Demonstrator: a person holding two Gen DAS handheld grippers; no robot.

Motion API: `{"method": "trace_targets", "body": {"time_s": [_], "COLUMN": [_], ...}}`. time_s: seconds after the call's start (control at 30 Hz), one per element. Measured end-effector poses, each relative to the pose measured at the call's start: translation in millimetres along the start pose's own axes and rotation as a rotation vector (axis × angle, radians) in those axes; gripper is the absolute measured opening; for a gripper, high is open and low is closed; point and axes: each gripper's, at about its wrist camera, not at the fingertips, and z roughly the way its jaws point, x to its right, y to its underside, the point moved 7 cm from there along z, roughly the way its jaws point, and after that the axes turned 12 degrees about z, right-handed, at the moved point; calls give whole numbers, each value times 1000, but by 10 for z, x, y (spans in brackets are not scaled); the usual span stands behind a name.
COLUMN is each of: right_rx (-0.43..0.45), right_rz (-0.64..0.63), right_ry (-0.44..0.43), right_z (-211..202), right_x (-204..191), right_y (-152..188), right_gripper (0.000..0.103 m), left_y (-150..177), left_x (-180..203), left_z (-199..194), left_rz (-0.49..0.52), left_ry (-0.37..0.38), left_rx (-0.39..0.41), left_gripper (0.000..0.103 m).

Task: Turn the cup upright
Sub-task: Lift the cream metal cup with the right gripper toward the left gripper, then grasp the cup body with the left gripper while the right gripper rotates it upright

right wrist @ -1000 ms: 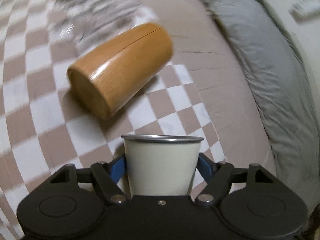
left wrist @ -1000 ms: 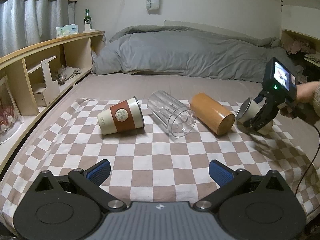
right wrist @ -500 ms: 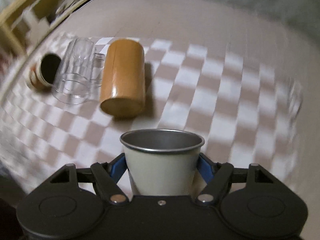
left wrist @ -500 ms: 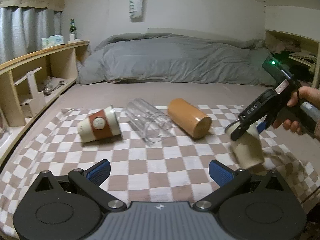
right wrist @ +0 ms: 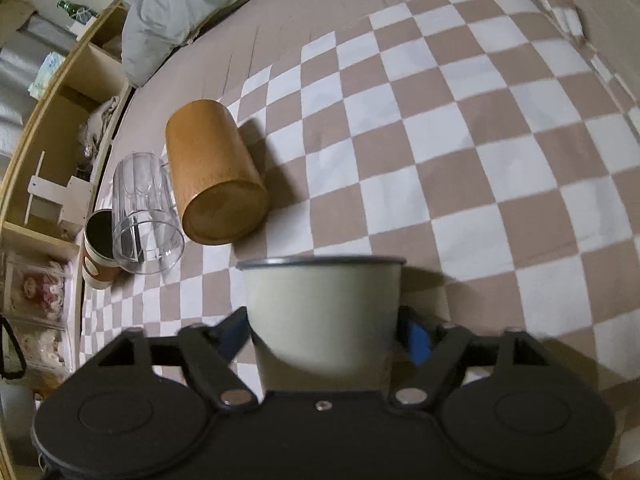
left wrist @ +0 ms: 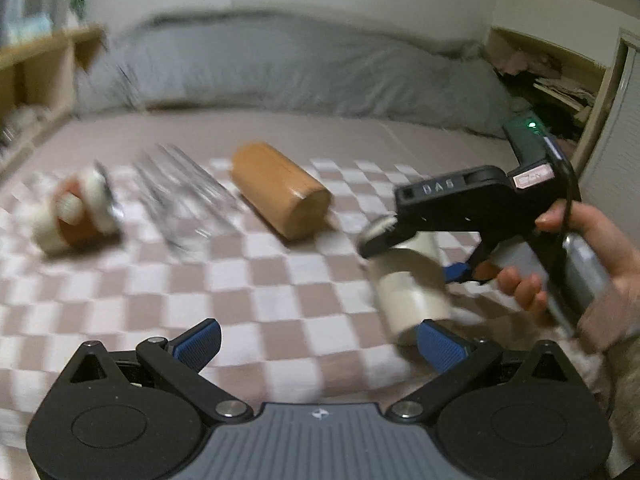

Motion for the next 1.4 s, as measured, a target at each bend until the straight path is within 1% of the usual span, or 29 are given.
{"method": "trace_targets", "body": {"time_s": [0.1, 0.17, 0.37, 0.47, 0.53, 0.6, 0.63, 0.73, 0.77, 0.83, 0.93, 1.0, 1.07, 1.17, 1.23, 1.33, 1.4], "right_rx": [4, 19, 54, 55, 47, 42, 39, 42, 40, 36, 38, 66, 117, 229, 289, 347, 368], "right_rz": [1, -4, -10, 10, 20, 14, 1, -45, -54, -56, -39, -29, -48, -132, -195, -291, -357], "right_ry": [-52, -73, -121, -161, -187, -201, -195, -161, -149, -142, -170, -207, -221, -213, -191, -146, -116], "right_z": [-56, -92, -232, -295, -322, -329, -321, -253, -221, -163, -147, -220, -351, -621, -779, -934, -987], "right_x": [12, 9, 90, 160, 171, 150, 128, 92, 93, 109, 131, 134, 124, 60, 21, -15, -31], "right_y": [3, -24, -98, -133, -171, -200, -213, -234, -238, -240, -234, -237, -249, -243, -218, -123, -42], "right_gripper": [89, 90, 90, 90, 89, 86, 85, 81, 79, 79, 78, 77, 76, 76, 76, 72, 68], "left_y": [-90, -154, -423, -518, -535, -506, -485, -398, -379, -374, -376, -413, -472, -538, -546, -522, -482], "left_x": [75, 146, 303, 346, 379, 435, 460, 509, 520, 534, 524, 521, 542, 635, 727, 802, 809], "left_z": [223, 363, 739, 873, 956, 1026, 1057, 1131, 1134, 1112, 1079, 1048, 1029, 1015, 1020, 1078, 1179], "left_rz": [-49, -61, -93, -78, -56, -34, -27, 5, 8, 6, 30, 33, 47, 100, 147, 201, 207], "left_ry": [88, 119, 145, 132, 129, 138, 143, 150, 164, 195, 190, 205, 225, 234, 222, 187, 160], "left_rx": [-39, -49, -59, -71, -98, -149, -170, -212, -212, -202, -175, -136, -80, 17, 70, 116, 124], "left_gripper": [102, 98, 93, 89, 88, 87, 87, 81, 76, 68, 67, 66, 65, 65, 65, 65, 65]}}
